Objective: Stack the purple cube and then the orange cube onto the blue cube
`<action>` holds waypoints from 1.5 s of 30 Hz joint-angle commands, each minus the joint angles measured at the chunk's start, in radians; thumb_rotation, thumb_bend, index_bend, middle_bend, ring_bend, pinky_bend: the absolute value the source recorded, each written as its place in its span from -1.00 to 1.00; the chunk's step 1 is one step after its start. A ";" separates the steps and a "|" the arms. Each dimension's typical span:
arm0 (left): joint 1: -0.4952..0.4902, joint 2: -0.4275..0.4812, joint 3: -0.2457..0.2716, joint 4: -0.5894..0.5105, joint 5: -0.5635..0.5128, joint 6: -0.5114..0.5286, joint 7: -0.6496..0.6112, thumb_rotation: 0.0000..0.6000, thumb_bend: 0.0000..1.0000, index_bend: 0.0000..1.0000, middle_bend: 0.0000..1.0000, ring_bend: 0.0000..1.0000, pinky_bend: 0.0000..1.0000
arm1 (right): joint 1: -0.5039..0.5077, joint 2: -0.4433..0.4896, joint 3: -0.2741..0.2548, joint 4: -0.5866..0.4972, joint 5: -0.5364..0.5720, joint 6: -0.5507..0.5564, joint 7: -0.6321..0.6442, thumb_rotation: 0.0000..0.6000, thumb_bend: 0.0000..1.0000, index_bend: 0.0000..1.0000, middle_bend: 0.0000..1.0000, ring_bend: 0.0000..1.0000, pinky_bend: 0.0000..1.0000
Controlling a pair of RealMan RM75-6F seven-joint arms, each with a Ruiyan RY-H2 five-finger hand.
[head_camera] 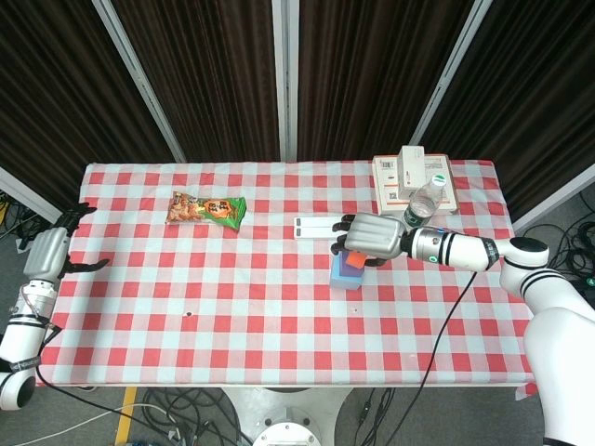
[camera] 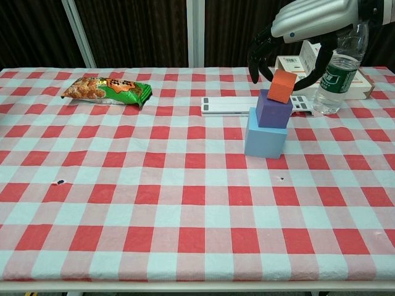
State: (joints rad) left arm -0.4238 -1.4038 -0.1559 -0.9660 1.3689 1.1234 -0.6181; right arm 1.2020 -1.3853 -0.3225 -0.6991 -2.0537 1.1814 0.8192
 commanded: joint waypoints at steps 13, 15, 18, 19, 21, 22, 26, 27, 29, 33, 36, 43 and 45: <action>-0.002 -0.003 0.000 0.009 0.001 -0.004 -0.010 1.00 -0.84 -0.53 -0.56 -0.69 -0.43 | 0.008 -0.012 -0.013 0.006 0.010 -0.003 -0.001 1.00 -0.77 -0.37 -0.15 -0.64 -0.49; -0.002 -0.002 0.001 0.011 0.003 -0.004 -0.012 1.00 -0.84 -0.53 -0.56 -0.69 -0.43 | 0.009 -0.013 -0.012 0.006 0.013 -0.005 -0.003 1.00 -0.79 -0.38 -0.16 -0.64 -0.49; -0.002 -0.001 0.000 0.013 0.003 -0.003 -0.015 1.00 -0.84 -0.53 -0.56 -0.69 -0.43 | 0.012 -0.015 -0.012 0.006 0.017 -0.012 -0.005 1.00 -0.82 -0.42 -0.19 -0.65 -0.49; -0.003 -0.001 -0.001 0.013 0.003 -0.002 -0.016 1.00 -0.84 -0.53 -0.56 -0.69 -0.43 | 0.014 -0.015 -0.012 0.007 0.018 -0.014 -0.008 1.00 -0.84 -0.43 -0.21 -0.67 -0.49; -0.002 -0.001 -0.001 0.014 0.003 -0.001 -0.018 1.00 -0.84 -0.53 -0.56 -0.69 -0.43 | 0.015 -0.014 -0.007 0.007 0.024 -0.013 -0.014 1.00 -0.86 -0.48 -0.28 -0.72 -0.49; -0.002 -0.001 -0.001 0.014 0.003 -0.001 -0.020 1.00 -0.84 -0.53 -0.56 -0.69 -0.43 | 0.014 -0.014 -0.001 0.007 0.030 -0.008 -0.021 1.00 -0.87 -0.51 -0.32 -0.75 -0.49; -0.001 0.001 -0.001 0.013 0.006 0.001 -0.029 1.00 -0.84 -0.53 -0.56 -0.69 -0.43 | 0.006 -0.004 0.040 -0.002 0.069 0.028 -0.025 1.00 -0.89 -0.61 -0.38 -0.78 -0.50; 0.000 0.001 -0.001 0.013 0.006 0.003 -0.032 1.00 -0.84 -0.53 -0.56 -0.69 -0.43 | 0.004 0.002 0.052 -0.007 0.080 0.038 -0.023 1.00 -0.90 -0.61 -0.38 -0.78 -0.50; 0.001 0.005 -0.002 0.011 0.008 0.006 -0.040 1.00 -0.84 -0.53 -0.56 -0.69 -0.43 | 0.001 0.023 0.076 -0.030 0.106 0.054 -0.012 1.00 -0.92 -0.64 -0.39 -0.78 -0.50; 0.001 0.012 -0.003 0.002 0.015 0.018 -0.050 1.00 -0.84 -0.53 -0.56 -0.69 -0.43 | 0.003 0.092 0.088 -0.121 0.129 0.057 0.028 1.00 -0.98 -0.65 -0.39 -0.79 -0.52; 0.001 0.017 -0.003 -0.010 0.021 0.027 -0.052 1.00 -0.84 -0.53 -0.56 -0.69 -0.43 | -0.002 0.147 0.091 -0.183 0.125 0.067 -0.020 1.00 -1.00 -0.66 -0.40 -0.80 -0.52; 0.010 0.028 0.000 -0.032 0.025 0.048 -0.036 1.00 -0.84 -0.53 -0.56 -0.69 -0.43 | -0.107 0.218 0.199 -0.316 0.270 0.126 -0.222 1.00 -0.96 -0.67 -0.40 -0.80 -0.52; 0.016 0.035 0.001 -0.040 0.025 0.055 -0.032 1.00 -0.84 -0.52 -0.56 -0.69 -0.43 | -0.171 0.224 0.241 -0.371 0.354 0.131 -0.360 1.00 -0.90 -0.67 -0.41 -0.80 -0.52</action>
State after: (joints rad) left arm -0.4099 -1.3714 -0.1556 -1.0031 1.3942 1.1765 -0.6502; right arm 1.1186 -1.1811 -0.1530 -0.9918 -1.8123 1.2849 0.6192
